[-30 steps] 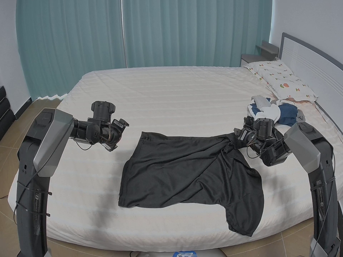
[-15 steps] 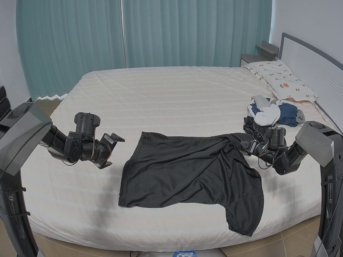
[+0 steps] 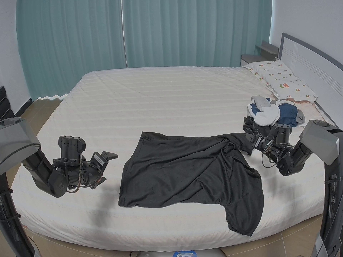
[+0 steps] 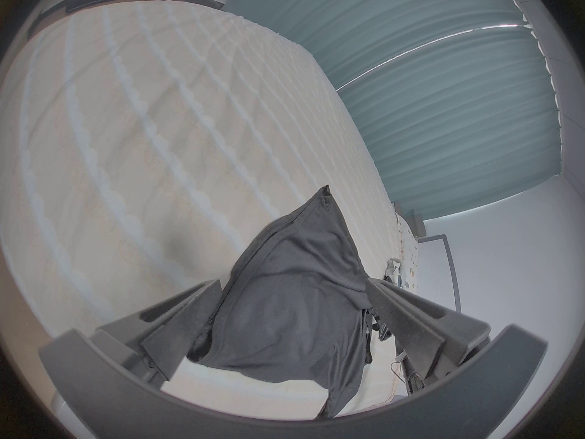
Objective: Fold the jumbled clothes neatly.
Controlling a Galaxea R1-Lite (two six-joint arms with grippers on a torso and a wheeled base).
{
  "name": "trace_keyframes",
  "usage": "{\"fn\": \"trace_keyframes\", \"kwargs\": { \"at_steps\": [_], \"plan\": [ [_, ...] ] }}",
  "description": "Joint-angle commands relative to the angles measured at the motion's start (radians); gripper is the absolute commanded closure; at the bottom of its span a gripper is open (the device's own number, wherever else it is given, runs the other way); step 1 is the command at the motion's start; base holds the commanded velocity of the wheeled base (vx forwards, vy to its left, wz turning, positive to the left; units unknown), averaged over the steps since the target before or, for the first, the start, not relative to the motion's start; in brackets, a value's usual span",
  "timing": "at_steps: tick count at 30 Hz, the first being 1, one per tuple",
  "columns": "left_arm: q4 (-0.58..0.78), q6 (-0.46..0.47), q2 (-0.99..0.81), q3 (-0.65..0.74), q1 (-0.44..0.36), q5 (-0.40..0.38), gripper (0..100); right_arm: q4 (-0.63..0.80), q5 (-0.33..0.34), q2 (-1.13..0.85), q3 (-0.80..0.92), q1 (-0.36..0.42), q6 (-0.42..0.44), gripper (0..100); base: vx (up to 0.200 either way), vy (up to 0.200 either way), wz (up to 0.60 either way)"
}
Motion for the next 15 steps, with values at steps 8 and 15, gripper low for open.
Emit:
{"fn": "trace_keyframes", "kwargs": {
  "at_steps": [8,15],
  "plan": [
    [-0.032,-0.002,0.007,0.073,0.001,-0.001,0,0.103,-0.044,0.026,0.04,0.161,0.006,0,0.0,0.0,0.0],
    [-0.032,-0.006,0.039,0.07,-0.002,0.001,0,0.199,-0.133,0.087,-0.064,0.171,-0.017,0,0.0,0.0,0.0]
  ]
}}
